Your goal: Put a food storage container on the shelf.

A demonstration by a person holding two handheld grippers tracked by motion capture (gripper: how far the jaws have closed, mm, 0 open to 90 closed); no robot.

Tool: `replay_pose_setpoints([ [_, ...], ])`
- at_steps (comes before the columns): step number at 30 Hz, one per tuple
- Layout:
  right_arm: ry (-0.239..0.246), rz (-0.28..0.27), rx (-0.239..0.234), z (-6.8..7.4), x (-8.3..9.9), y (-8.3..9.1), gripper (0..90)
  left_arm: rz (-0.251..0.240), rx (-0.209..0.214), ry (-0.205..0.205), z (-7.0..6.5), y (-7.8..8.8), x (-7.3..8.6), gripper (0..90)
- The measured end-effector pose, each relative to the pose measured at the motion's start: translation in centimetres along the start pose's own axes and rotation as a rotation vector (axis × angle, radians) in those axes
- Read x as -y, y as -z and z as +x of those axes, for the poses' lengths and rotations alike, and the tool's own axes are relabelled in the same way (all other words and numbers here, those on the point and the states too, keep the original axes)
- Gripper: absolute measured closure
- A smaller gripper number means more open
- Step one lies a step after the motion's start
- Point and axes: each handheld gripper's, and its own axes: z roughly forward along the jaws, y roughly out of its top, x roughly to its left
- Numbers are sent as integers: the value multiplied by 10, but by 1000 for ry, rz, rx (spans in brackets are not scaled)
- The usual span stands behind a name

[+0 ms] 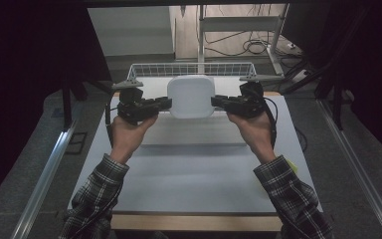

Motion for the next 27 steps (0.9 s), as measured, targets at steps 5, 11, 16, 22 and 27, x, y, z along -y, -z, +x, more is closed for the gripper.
replay_pose_setpoints([
  [5,24,-8,23,0,-3,-5,717,-9,-21,-27,0,-5,-3,691],
  [11,44,-12,47,0,-8,-11,665,-12,-42,-58,2,-11,-7,634],
  [16,56,-16,68,0,-12,-15,623,-8,-39,-63,6,-15,-11,593],
  [22,75,-25,96,-1,-16,-21,564,-16,-63,-78,8,-18,-15,546],
  [27,87,-35,124,-2,-19,-25,539,-26,-73,-75,11,-22,-19,533],
])
